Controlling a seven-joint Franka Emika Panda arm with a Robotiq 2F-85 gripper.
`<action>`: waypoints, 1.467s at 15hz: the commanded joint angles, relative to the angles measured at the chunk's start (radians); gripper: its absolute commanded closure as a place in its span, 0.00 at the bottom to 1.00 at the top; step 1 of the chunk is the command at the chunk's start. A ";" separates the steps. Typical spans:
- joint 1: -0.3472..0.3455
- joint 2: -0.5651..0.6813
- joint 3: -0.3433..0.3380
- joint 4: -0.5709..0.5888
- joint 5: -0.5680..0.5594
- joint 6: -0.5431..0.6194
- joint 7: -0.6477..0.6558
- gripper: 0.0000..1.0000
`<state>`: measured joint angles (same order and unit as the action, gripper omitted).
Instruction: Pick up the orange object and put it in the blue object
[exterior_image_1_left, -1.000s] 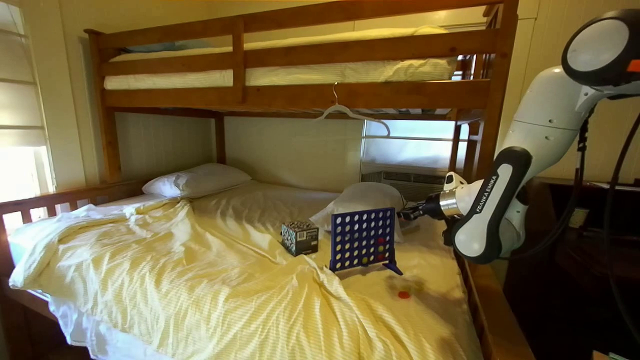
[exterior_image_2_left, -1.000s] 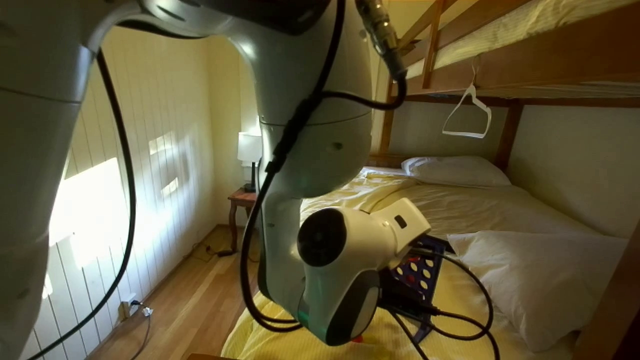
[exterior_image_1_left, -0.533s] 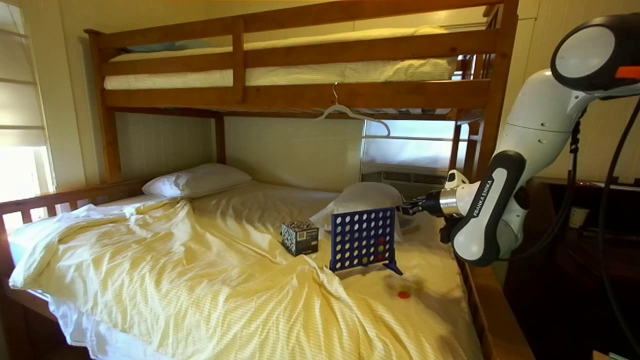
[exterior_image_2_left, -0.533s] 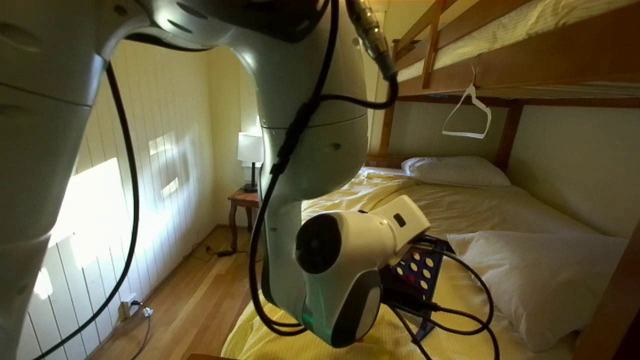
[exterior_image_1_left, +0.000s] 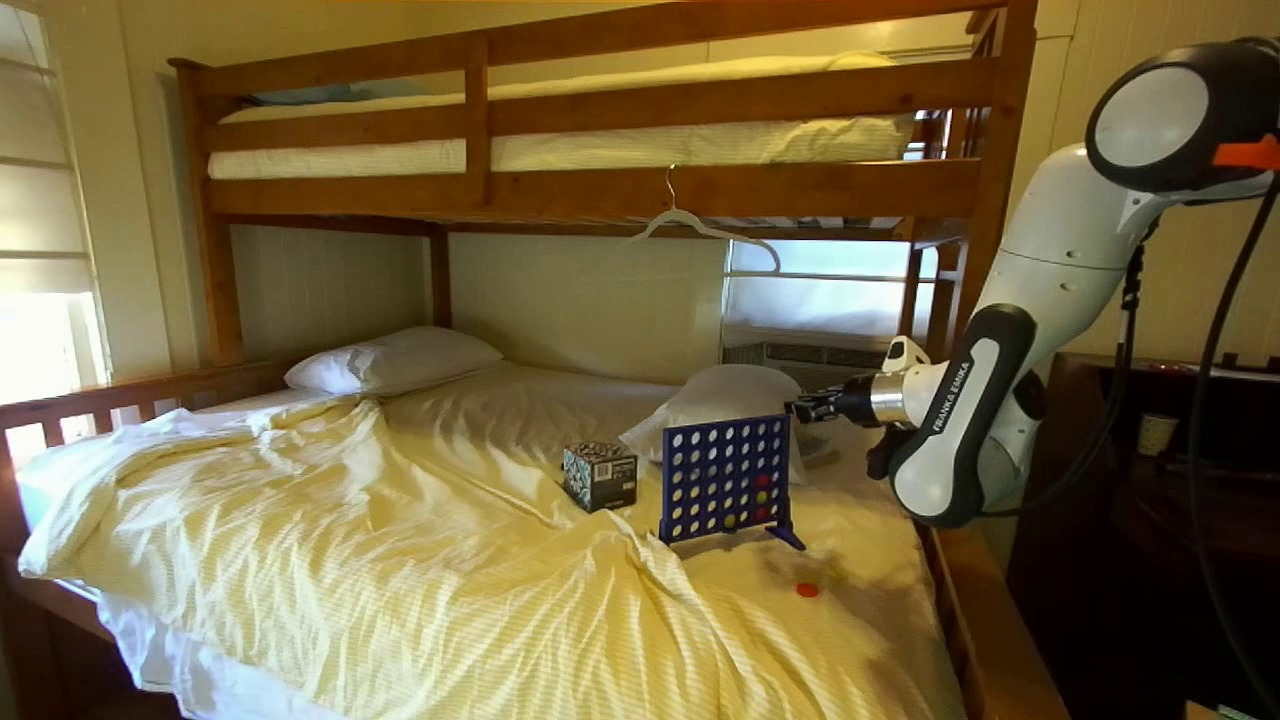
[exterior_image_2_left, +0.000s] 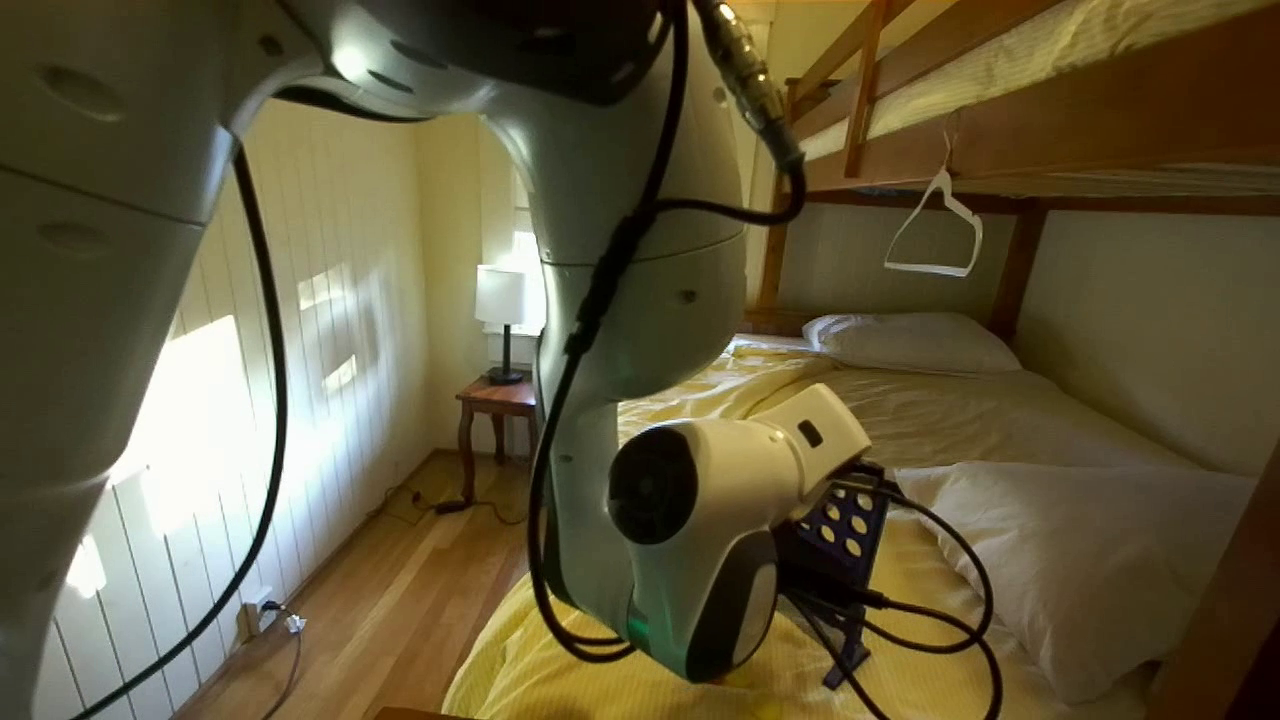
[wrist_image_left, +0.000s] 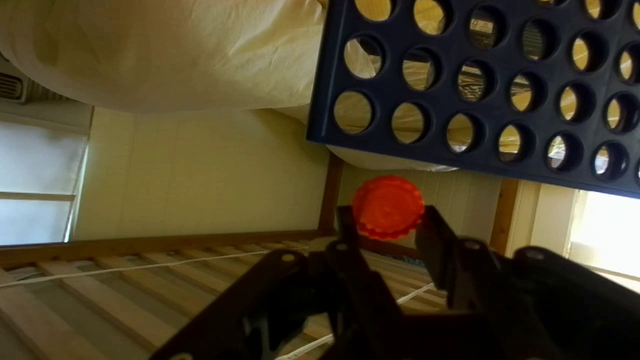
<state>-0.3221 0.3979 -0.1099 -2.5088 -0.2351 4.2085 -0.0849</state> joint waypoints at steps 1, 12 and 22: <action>0.024 0.027 -0.018 0.049 -0.014 0.023 0.033 0.90; 0.049 0.058 -0.021 0.117 0.019 0.006 0.028 0.90; 0.055 0.100 -0.022 0.166 0.034 -0.010 0.024 0.90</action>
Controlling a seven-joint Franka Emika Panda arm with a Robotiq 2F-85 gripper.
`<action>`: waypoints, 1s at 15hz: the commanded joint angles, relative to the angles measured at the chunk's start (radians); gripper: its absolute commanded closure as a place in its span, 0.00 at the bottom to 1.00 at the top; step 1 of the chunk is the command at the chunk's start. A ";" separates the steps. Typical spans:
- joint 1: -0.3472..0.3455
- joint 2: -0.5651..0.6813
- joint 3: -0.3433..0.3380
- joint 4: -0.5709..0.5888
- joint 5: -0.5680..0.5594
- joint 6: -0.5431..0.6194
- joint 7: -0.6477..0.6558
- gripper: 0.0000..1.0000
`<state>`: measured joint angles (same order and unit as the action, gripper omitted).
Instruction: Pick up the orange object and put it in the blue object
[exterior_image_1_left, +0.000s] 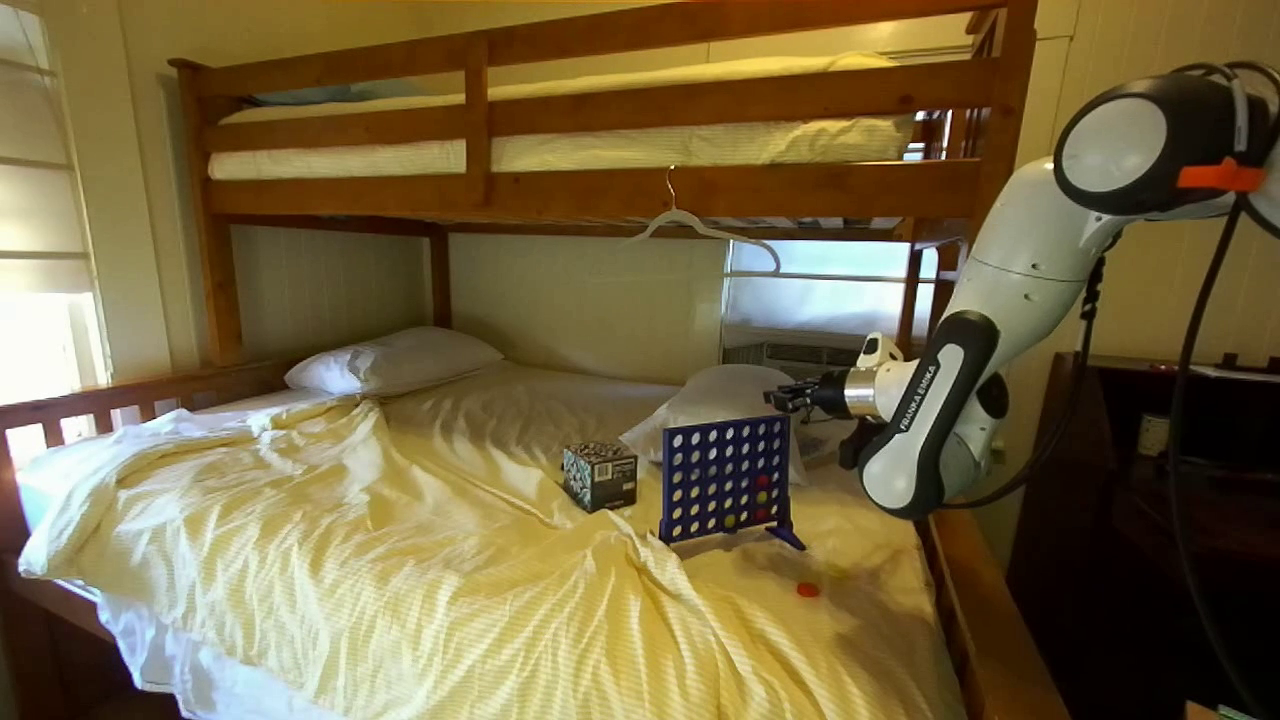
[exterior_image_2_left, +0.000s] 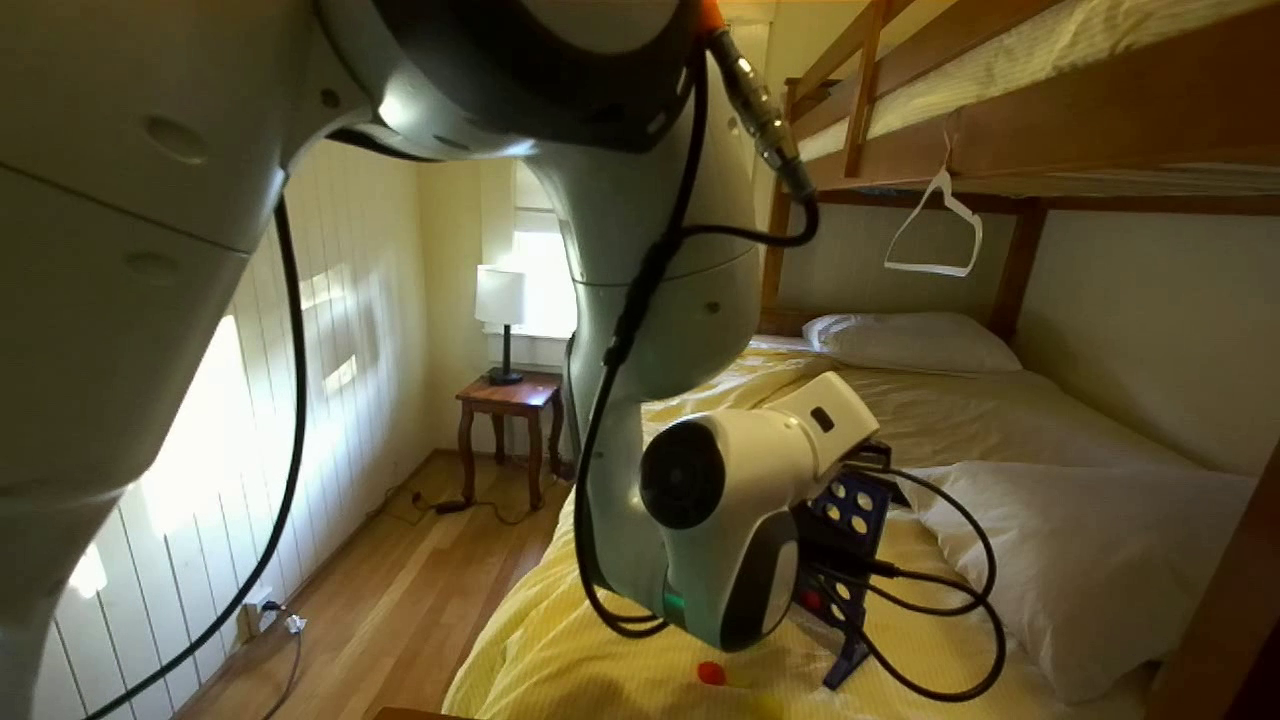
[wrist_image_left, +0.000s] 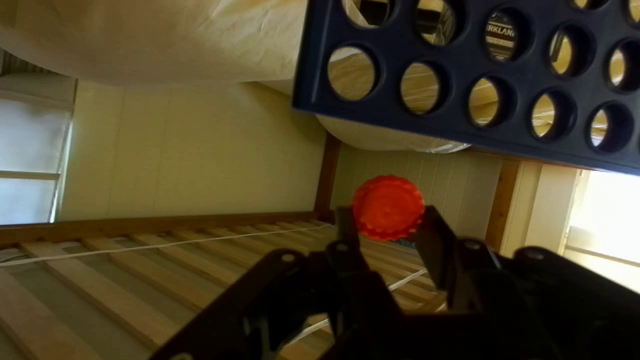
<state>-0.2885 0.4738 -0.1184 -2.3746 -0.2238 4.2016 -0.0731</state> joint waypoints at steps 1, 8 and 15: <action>0.022 0.028 -0.014 0.035 0.024 -0.003 0.012 0.90; 0.024 0.053 -0.012 0.062 0.034 -0.009 0.015 0.90; 0.029 0.071 -0.011 0.085 0.048 -0.015 0.013 0.90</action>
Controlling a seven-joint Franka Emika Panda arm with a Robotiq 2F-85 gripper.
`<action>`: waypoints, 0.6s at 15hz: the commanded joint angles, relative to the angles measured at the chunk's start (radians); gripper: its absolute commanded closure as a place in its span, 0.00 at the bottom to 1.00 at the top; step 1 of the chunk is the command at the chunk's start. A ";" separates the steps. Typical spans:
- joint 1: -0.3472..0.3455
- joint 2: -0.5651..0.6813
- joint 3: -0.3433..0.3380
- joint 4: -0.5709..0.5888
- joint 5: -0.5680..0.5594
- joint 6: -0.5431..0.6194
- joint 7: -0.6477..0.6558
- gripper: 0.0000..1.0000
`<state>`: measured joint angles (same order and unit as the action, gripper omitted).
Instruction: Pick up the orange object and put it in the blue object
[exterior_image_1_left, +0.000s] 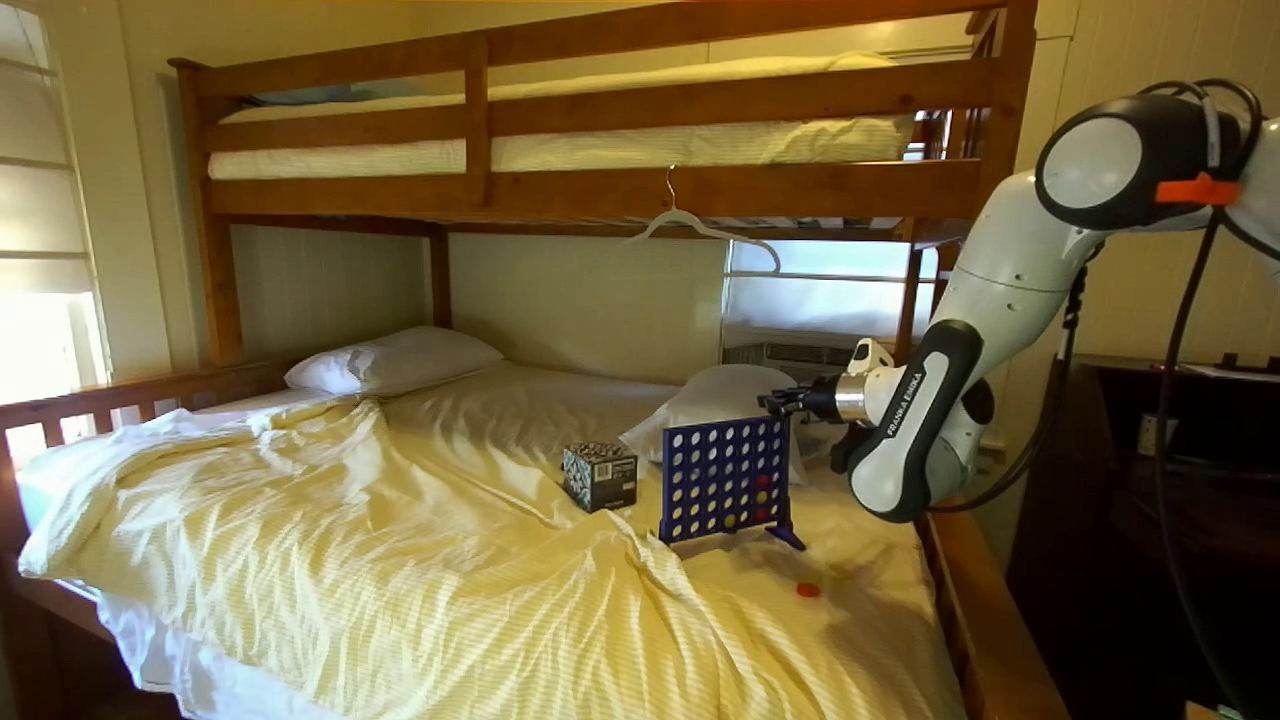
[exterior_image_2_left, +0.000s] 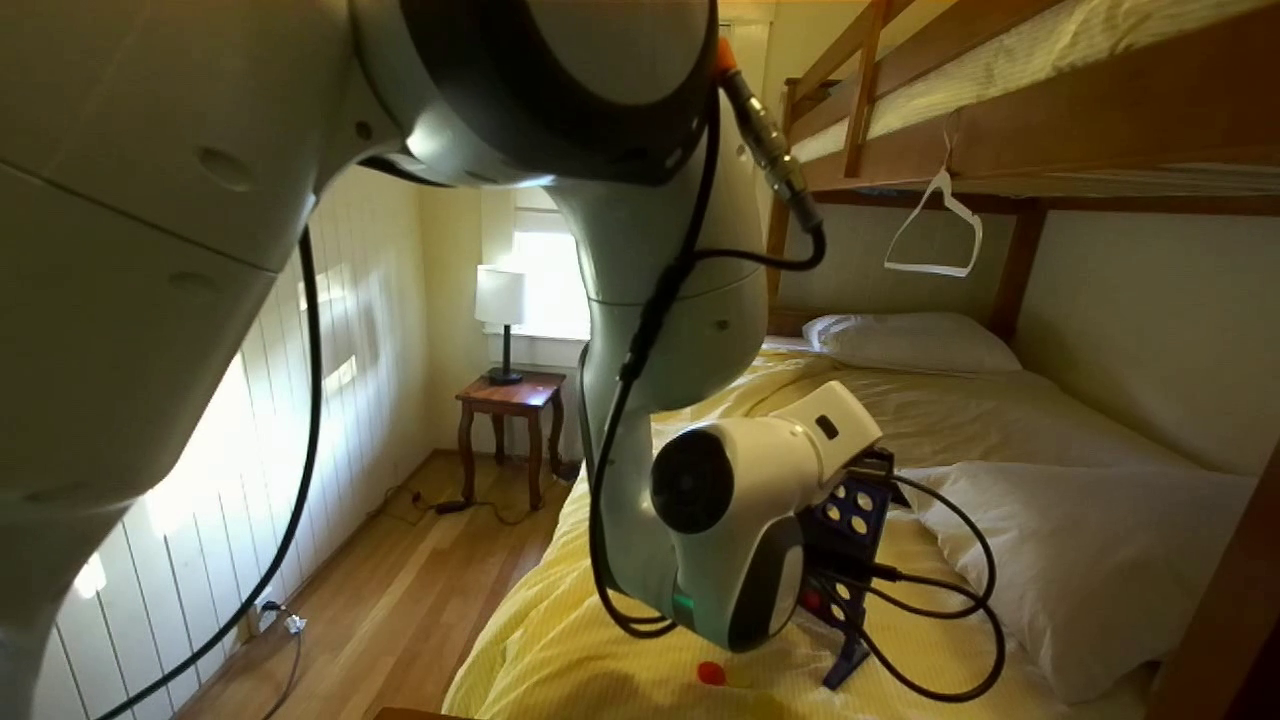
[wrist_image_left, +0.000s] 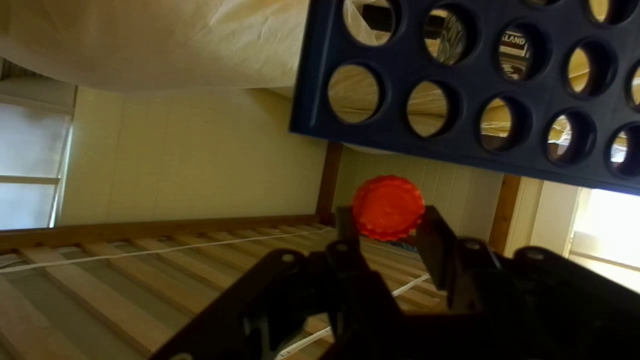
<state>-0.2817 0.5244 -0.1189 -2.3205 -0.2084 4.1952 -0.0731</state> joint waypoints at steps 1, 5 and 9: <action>0.023 0.022 -0.010 0.033 0.034 -0.010 0.013 0.90; 0.029 0.031 -0.010 0.040 0.042 -0.014 0.011 0.90; 0.034 0.037 -0.010 0.043 0.048 -0.015 0.010 0.90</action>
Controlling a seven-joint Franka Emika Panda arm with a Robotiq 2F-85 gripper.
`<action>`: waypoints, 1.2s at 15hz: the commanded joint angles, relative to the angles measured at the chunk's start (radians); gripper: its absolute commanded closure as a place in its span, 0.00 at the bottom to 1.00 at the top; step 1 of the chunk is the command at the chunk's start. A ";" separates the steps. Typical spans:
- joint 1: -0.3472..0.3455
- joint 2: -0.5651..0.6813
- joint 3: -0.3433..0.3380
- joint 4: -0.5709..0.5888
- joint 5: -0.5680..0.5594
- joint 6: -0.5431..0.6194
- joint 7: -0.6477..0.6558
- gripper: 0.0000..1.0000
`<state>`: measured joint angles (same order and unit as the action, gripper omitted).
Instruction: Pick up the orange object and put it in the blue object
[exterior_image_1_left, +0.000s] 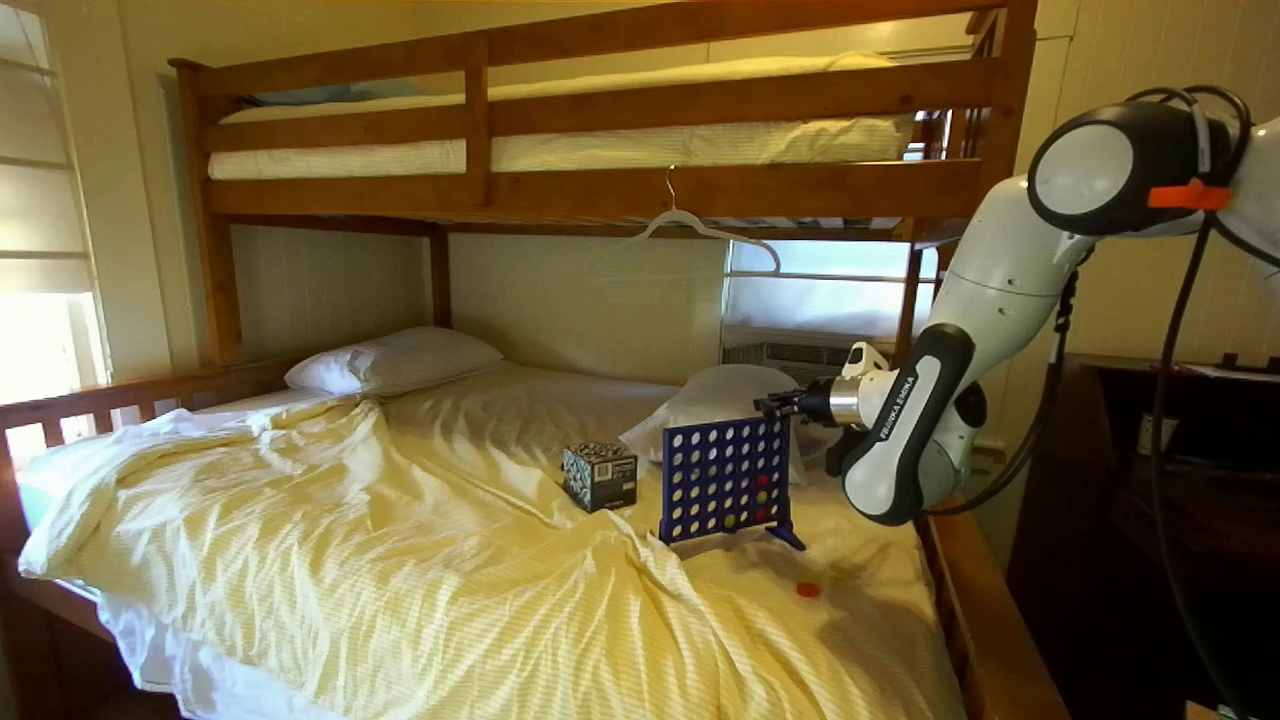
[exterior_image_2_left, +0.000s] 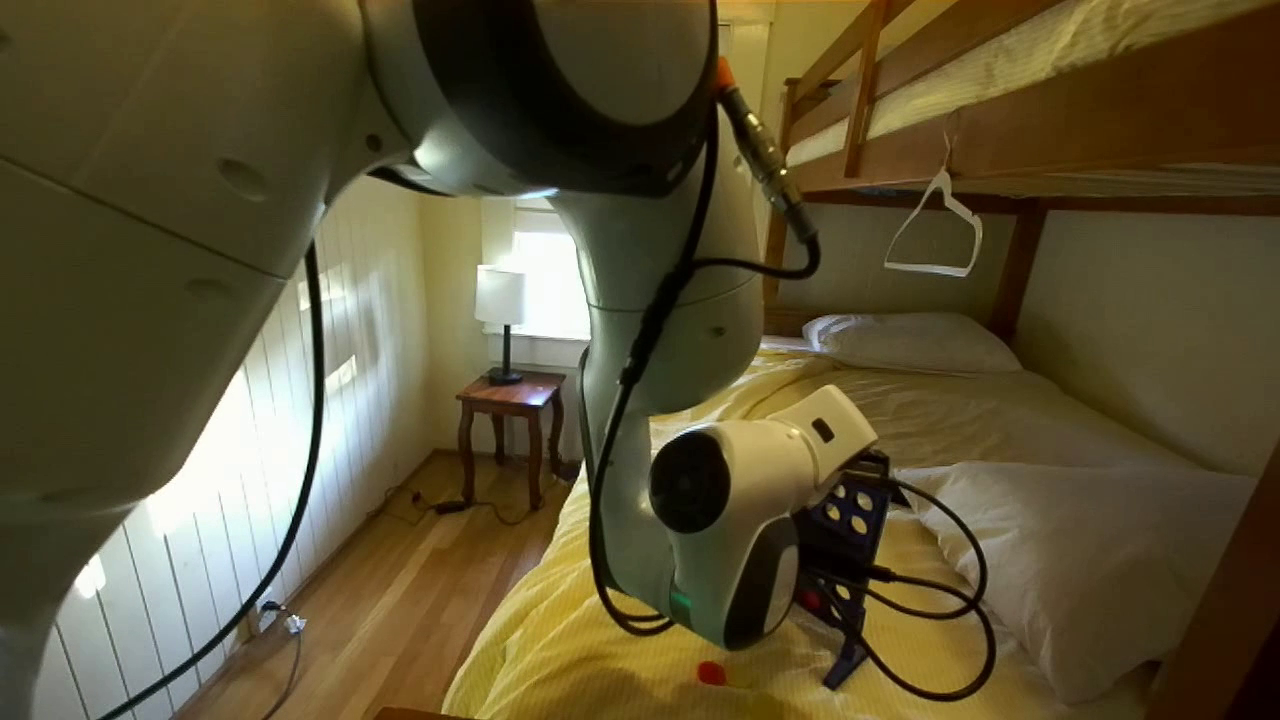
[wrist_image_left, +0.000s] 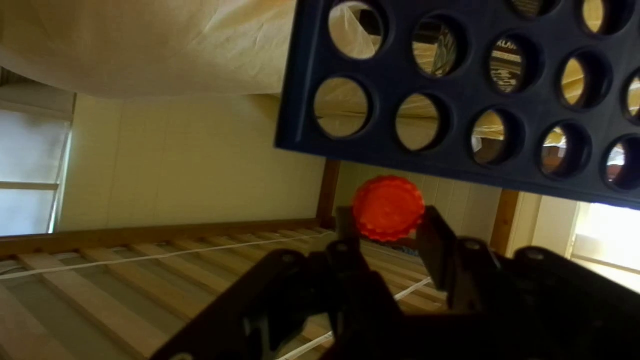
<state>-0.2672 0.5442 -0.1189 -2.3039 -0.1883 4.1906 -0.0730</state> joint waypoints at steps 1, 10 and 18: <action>0.020 0.019 -0.010 0.030 0.030 -0.011 0.010 0.90; 0.029 0.033 -0.008 0.041 0.042 -0.012 0.009 0.90; 0.036 0.047 -0.008 0.050 0.054 -0.009 0.008 0.90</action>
<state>-0.2498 0.5705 -0.1189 -2.2799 -0.1613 4.1878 -0.0730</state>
